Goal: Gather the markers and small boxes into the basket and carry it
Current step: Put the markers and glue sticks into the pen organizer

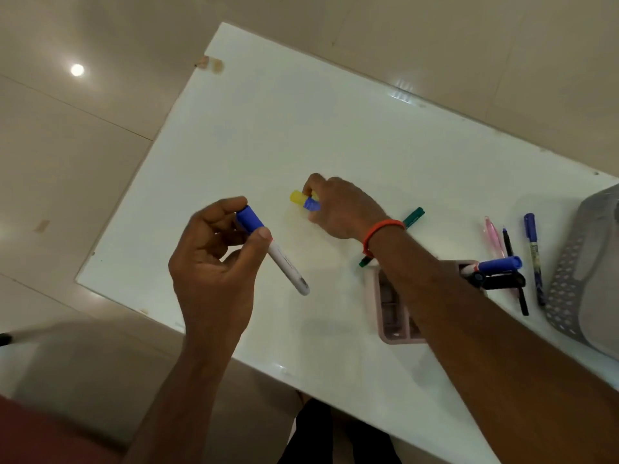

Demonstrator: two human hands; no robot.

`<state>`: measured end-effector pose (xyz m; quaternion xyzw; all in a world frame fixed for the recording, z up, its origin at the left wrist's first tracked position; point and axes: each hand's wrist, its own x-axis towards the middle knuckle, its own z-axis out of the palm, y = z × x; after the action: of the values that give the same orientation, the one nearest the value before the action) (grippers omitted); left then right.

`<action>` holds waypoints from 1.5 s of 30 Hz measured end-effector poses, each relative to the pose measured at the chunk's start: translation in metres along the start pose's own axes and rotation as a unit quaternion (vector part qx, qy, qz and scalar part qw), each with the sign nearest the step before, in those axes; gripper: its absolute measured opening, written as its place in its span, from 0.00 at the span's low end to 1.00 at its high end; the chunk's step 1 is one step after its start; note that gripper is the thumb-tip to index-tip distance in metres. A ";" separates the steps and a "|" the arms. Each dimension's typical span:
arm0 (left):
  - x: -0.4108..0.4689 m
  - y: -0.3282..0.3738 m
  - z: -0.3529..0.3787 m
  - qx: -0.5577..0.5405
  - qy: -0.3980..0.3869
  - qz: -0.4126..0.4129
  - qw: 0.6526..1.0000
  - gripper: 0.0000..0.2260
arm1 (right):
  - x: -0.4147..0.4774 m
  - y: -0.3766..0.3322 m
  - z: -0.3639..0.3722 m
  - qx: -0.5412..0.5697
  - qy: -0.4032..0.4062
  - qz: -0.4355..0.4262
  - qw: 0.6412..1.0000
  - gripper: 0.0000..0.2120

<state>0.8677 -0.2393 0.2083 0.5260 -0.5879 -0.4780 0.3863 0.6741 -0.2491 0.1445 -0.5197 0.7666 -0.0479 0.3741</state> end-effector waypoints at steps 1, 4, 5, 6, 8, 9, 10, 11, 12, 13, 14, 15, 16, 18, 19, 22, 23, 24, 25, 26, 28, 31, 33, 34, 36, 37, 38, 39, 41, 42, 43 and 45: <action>-0.004 0.004 0.004 -0.021 0.004 0.009 1.000 0.15 | -0.005 0.004 -0.008 0.040 0.001 0.002 0.999 0.15; -0.012 0.015 0.022 -0.069 0.000 0.038 0.997 0.15 | -0.025 0.012 -0.042 0.129 0.058 -0.007 0.990 0.18; -0.015 0.018 0.030 -0.080 -0.008 0.046 0.996 0.15 | -0.032 0.015 -0.055 0.147 0.078 -0.011 0.986 0.18; -0.019 0.022 0.038 -0.089 -0.019 0.056 0.994 0.15 | -0.038 0.018 -0.066 0.167 0.097 -0.012 0.981 0.18; -0.029 0.031 0.054 -0.097 -0.042 0.076 0.992 0.16 | -0.052 0.026 -0.087 0.220 0.134 -0.003 0.966 0.18; -0.033 0.036 0.062 -0.099 -0.052 0.086 0.990 0.17 | -0.058 0.030 -0.096 0.242 0.152 0.003 0.958 0.17; -0.038 0.041 0.069 -0.103 -0.062 0.094 0.988 0.17 | -0.066 0.034 -0.103 0.255 0.172 0.001 0.952 0.18; -0.044 0.045 0.077 -0.108 -0.074 0.096 0.987 0.18 | -0.074 0.039 -0.109 0.258 0.192 -0.004 0.947 0.18; -0.049 0.048 0.082 -0.114 -0.083 0.093 0.986 0.18 | -0.081 0.043 -0.114 0.256 0.209 -0.015 0.944 0.19; -0.053 0.050 0.086 -0.118 -0.092 0.089 0.985 0.18 | -0.088 0.046 -0.116 0.257 0.223 -0.023 0.940 0.20; -0.060 0.052 0.092 -0.119 -0.103 0.086 0.984 0.17 | -0.097 0.052 -0.119 0.265 0.237 -0.024 0.934 0.20; -0.066 0.053 0.097 -0.118 -0.112 0.086 0.983 0.17 | -0.106 0.057 -0.122 0.277 0.251 -0.024 0.927 0.21; -0.072 0.055 0.101 -0.114 -0.119 0.089 0.982 0.17 | -0.114 0.063 -0.124 0.294 0.264 -0.022 0.919 0.21; -0.082 0.056 0.108 -0.101 -0.135 0.092 0.981 0.17 | -0.129 0.071 -0.126 0.320 0.286 -0.013 0.903 0.17; -0.087 0.056 0.111 -0.095 -0.144 0.089 0.981 0.17 | -0.136 0.075 -0.127 0.328 0.296 -0.011 0.897 0.14; -0.102 0.053 0.124 -0.083 -0.186 0.077 0.976 0.16 | -0.160 0.086 -0.128 0.353 0.330 -0.016 0.875 0.09; -0.106 0.050 0.128 -0.072 -0.202 0.080 0.974 0.16 | -0.167 0.090 -0.127 0.362 0.341 -0.017 0.868 0.09; -0.111 0.047 0.132 -0.061 -0.218 0.084 0.970 0.16 | -0.173 0.094 -0.125 0.368 0.348 -0.015 0.862 0.09; -0.113 0.043 0.135 -0.047 -0.235 0.088 0.967 0.16 | -0.178 0.097 -0.123 0.371 0.355 -0.012 0.858 0.10; -0.116 0.039 0.139 -0.026 -0.256 0.093 0.962 0.15 | -0.182 0.101 -0.120 0.372 0.362 -0.010 0.854 0.11; -0.121 0.031 0.147 0.061 -0.311 0.124 0.940 0.14 | -0.189 0.109 -0.114 0.373 0.376 -0.014 0.848 0.14; -0.125 0.019 0.152 0.194 -0.340 0.249 0.886 0.15 | -0.196 0.117 -0.106 0.371 0.381 -0.021 0.846 0.16; -0.127 0.011 0.157 0.225 -0.359 0.310 0.851 0.15 | -0.200 0.122 -0.101 0.367 0.379 -0.016 0.849 0.19; -0.128 0.008 0.159 0.234 -0.370 0.322 0.840 0.16 | -0.202 0.123 -0.098 0.368 0.380 -0.015 0.849 0.20; -0.129 0.007 0.160 0.243 -0.372 0.327 0.834 0.17 | -0.207 0.123 -0.090 0.382 0.382 -0.019 0.841 0.22; -0.129 0.008 0.159 0.235 -0.366 0.318 0.842 0.18 | -0.210 0.122 -0.087 0.396 0.379 -0.022 0.836 0.22; -0.128 0.011 0.156 0.210 -0.359 0.294 0.861 0.18 | -0.214 0.120 -0.085 0.414 0.375 -0.027 0.829 0.21; -0.125 0.013 0.152 0.169 -0.347 0.266 0.883 0.18 | -0.218 0.117 -0.083 0.439 0.371 -0.035 0.818 0.21; -0.117 0.018 0.142 0.110 -0.286 0.237 0.922 0.13 | -0.227 0.108 -0.080 0.506 0.352 -0.055 0.786 0.20; -0.110 0.018 0.136 0.096 -0.243 0.221 0.940 0.10 | -0.231 0.103 -0.077 0.535 0.336 -0.061 0.773 0.20; -0.103 0.016 0.131 0.079 -0.202 0.188 0.958 0.07 | -0.235 0.098 -0.074 0.553 0.321 -0.062 0.766 0.20; -0.091 0.016 0.122 0.029 -0.145 0.101 0.984 0.05 | -0.246 0.088 -0.064 0.552 0.303 -0.051 0.775 0.20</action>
<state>0.7605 -0.1310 0.1980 0.4001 -0.7012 -0.4908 0.3278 0.6120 -0.0249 0.2782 -0.2208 0.6544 -0.6371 0.3422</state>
